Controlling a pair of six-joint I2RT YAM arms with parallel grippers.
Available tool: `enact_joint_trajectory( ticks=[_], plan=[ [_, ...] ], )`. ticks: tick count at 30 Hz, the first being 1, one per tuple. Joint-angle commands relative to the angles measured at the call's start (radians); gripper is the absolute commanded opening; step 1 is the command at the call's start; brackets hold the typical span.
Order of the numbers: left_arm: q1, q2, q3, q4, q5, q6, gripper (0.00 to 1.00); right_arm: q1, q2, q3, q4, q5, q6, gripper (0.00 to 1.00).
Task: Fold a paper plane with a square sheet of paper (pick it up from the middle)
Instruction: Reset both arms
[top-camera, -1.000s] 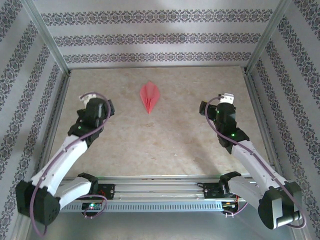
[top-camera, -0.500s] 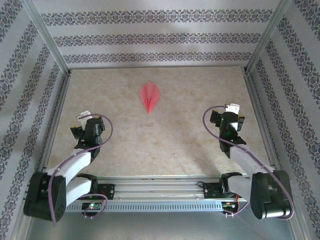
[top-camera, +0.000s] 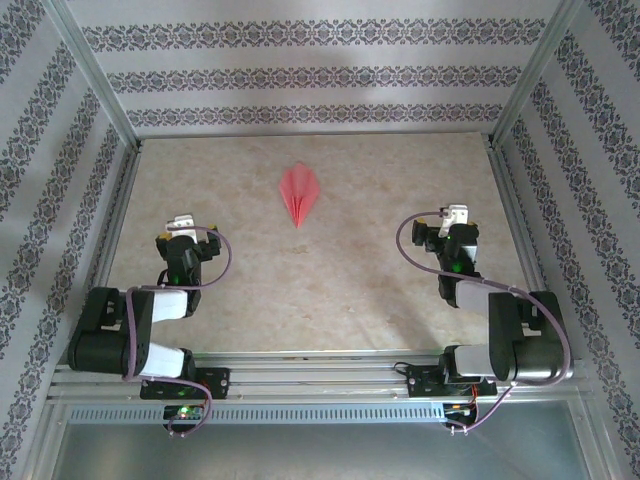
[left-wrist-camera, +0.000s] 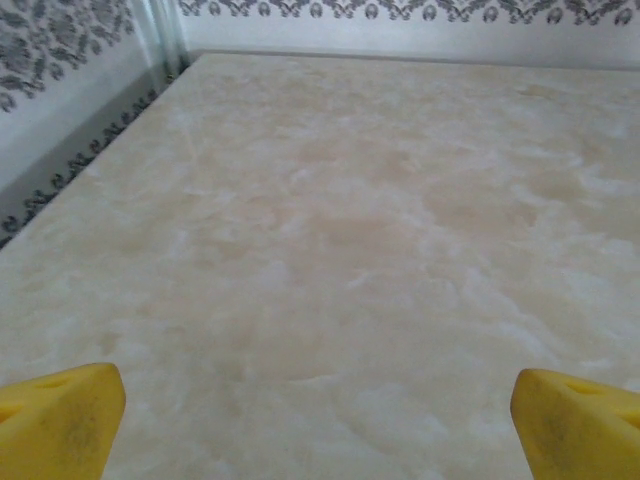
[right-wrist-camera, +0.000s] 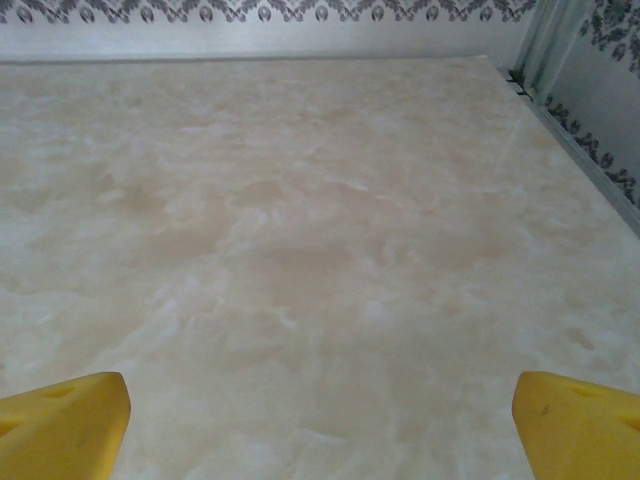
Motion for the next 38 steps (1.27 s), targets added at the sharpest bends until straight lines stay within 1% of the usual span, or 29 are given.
enact_joint_trajectory(
  ticks=[1, 4, 7, 9, 13, 16, 20, 25, 28, 38],
  plan=[
    [0.014, 0.078, 0.025, 0.143, 0.098, 0.020, 0.99, -0.008, 0.067, -0.005, 0.145, -0.101, 0.020, 0.98],
    [0.015, 0.141, 0.024, 0.205, 0.099, 0.021, 0.99, -0.009, 0.119, -0.004, 0.169, -0.115, 0.017, 0.98],
    [0.014, 0.166, 0.039, 0.201, 0.088, 0.019, 0.99, -0.010, 0.129, -0.005, 0.180, -0.119, 0.017, 0.98],
    [0.014, 0.158, 0.059, 0.148, 0.081, 0.018, 0.99, -0.008, 0.131, 0.029, 0.167, -0.110, 0.017, 0.98],
    [0.009, 0.162, 0.082, 0.112, 0.074, 0.027, 0.99, 0.001, 0.133, 0.041, 0.147, -0.090, 0.011, 0.98],
    [0.006, 0.161, 0.080, 0.116, 0.075, 0.029, 0.99, 0.001, 0.133, 0.041, 0.145, -0.091, 0.011, 0.98],
    [0.006, 0.164, 0.068, 0.143, 0.105, 0.041, 0.99, 0.001, 0.133, 0.041, 0.147, -0.089, 0.011, 0.98],
    [0.006, 0.164, 0.057, 0.162, 0.090, 0.036, 0.99, 0.001, 0.133, 0.041, 0.146, -0.090, 0.011, 0.98],
    [0.005, 0.159, 0.086, 0.100, 0.076, 0.031, 0.99, 0.001, 0.133, 0.041, 0.145, -0.088, 0.011, 0.98],
    [0.005, 0.163, 0.089, 0.103, 0.092, 0.035, 0.99, 0.001, 0.133, 0.041, 0.146, -0.089, 0.011, 0.98]
  ],
)
